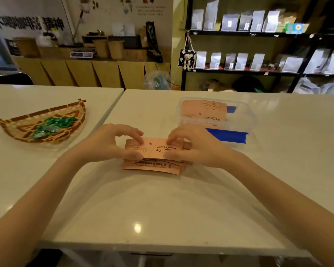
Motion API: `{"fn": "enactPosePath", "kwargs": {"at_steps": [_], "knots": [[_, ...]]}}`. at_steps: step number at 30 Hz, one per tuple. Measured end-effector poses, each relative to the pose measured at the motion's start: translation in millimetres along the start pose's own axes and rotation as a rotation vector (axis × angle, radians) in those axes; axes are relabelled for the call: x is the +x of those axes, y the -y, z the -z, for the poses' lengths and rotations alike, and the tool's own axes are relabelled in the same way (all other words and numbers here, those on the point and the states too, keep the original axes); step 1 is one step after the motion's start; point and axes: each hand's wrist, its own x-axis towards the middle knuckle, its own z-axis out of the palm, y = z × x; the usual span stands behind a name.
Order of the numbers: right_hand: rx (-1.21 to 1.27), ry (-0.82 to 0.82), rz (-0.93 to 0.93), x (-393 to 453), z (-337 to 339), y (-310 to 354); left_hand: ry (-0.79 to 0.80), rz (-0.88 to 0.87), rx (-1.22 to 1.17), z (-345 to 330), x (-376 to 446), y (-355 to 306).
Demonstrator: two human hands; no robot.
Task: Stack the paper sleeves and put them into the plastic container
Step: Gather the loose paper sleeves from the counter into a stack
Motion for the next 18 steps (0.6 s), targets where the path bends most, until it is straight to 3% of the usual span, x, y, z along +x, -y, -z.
{"fn": "enactPosePath", "kwargs": {"at_steps": [5, 12, 18], "knots": [[0.220, -0.016, -0.109, -1.3, 9.3, -4.6, 0.119, 0.043, -0.077, 8.7, 17.6, 6.2], [0.105, 0.243, -0.248, 10.6, 6.8, -11.2, 0.448, 0.137, 0.002, 11.5, 46.7, 11.9], [0.144, 0.302, -0.309, 14.8, 13.3, -13.0, 0.554, 0.207, 0.060, 12.5, 57.4, 3.1]]}}
